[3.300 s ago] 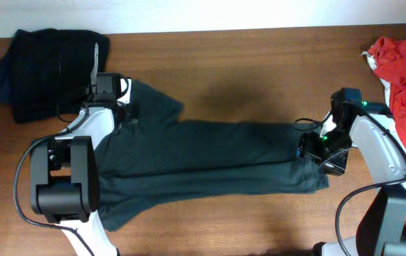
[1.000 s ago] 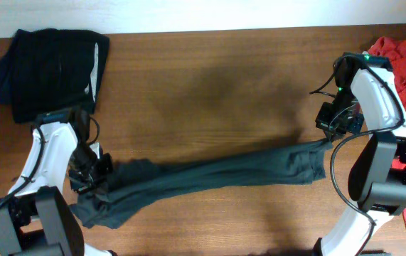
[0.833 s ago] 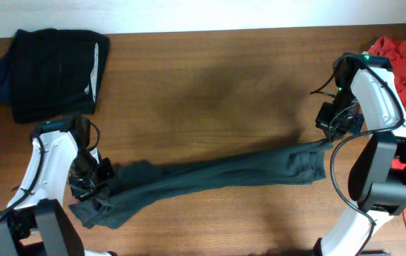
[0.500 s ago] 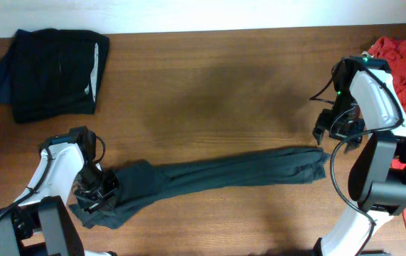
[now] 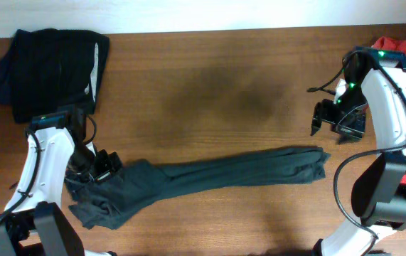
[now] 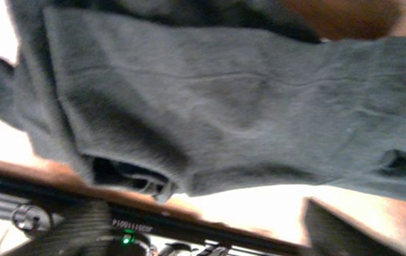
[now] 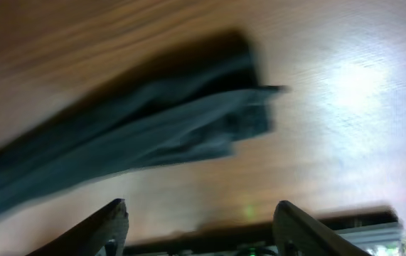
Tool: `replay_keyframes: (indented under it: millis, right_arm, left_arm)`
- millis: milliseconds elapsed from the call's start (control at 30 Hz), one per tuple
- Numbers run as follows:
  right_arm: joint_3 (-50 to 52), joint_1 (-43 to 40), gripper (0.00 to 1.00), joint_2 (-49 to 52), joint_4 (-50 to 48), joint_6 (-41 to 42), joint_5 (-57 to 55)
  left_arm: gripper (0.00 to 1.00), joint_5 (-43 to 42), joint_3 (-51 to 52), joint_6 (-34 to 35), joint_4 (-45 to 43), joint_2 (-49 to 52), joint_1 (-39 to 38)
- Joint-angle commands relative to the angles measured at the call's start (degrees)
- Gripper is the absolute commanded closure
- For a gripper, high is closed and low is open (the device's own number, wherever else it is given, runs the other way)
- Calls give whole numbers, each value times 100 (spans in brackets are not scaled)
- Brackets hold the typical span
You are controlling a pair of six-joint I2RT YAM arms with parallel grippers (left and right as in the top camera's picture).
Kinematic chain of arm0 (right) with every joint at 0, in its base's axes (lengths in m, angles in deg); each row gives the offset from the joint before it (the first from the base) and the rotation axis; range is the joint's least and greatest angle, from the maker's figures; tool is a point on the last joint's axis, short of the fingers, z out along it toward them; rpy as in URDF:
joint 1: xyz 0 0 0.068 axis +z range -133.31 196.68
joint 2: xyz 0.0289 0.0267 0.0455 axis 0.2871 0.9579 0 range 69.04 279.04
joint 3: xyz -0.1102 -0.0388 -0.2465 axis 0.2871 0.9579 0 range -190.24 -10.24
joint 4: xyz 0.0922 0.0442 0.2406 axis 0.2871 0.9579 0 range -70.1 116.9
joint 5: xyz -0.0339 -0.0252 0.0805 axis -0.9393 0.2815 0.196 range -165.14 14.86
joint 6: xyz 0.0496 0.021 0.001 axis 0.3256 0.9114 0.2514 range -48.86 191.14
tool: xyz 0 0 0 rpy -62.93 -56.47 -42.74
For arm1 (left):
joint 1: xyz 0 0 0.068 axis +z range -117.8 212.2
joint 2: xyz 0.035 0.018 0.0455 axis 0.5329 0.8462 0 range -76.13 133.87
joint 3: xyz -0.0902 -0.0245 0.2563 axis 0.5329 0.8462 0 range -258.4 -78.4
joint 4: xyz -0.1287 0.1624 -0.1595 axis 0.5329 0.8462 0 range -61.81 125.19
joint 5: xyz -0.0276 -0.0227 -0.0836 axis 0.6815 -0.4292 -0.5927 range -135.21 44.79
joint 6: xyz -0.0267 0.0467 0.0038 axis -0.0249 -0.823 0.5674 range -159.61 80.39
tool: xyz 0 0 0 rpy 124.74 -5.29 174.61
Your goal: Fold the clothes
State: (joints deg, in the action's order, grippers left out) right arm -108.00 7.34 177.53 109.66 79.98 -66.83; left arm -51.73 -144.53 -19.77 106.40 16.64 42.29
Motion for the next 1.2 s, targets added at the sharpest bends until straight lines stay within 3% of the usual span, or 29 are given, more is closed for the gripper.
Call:
replay_keyframes:
  millis: [0, 33, 67, 167, 333, 400, 467, 833, 900, 1033, 1067, 1100, 1133, 1167]
  right_arm:
    - [116, 568, 92, -109, -87, -697, 929]
    - [337, 901, 96, -109, -229, -695, 927]
    - [511, 1132, 96, -109, -363, -691, 929]
    - [1443, 1853, 96, -109, -1300, -358, 907]
    - [2763, 1906, 96, -109, -2540, -166, 673]
    - [3042, 1851, 96, -109, -2765, 387, -101]
    - [3119, 1784, 96, -109, -2758, 623, -544]
    - [3403, 1025, 96, -107, -3322, 518, -601]
    - [3235, 813, 96, -111, -3128, 520, -581]
    - [2120, 658, 96, -428, -2037, 520, -601]
    - [1875, 658, 93, -531, -1847, 518, -601]
    - [1648, 634, 60, -645, -1692, 520, -599]
    - [1506, 557, 1, -739, -1631, 555, -601]
    - [1482, 251, 1, -774, -1690, 673, -595]
  left_arm:
    - [82, -295, -52, -302, -175, -87, -356]
    - [94, -295, -17, -299, -267, -87, -577]
    - [99, -297, 44, -295, -374, -87, -782]
    - [99, -291, 570, -219, -898, -87, -1259]
    - [99, -291, 1552, 11, -1888, -85, -1213]
    - [99, -109, 1882, 219, -2245, -85, -1091]
    - [98, 181, 2098, 470, -2481, -85, -831]
    - [94, 433, 2055, 452, -2715, -87, 1735]
    - [95, 323, 1755, 457, -2409, -87, 2037]
    - [100, 221, 48, 455, -1060, -118, 2068]
    - [100, 127, -245, 455, -811, -157, 2065]
    - [100, -72, -525, 323, -627, -245, 2065]
    - [99, -490, -619, 31, -610, -354, 2068]
    - [83, -933, -619, -20, -560, -468, 2068]
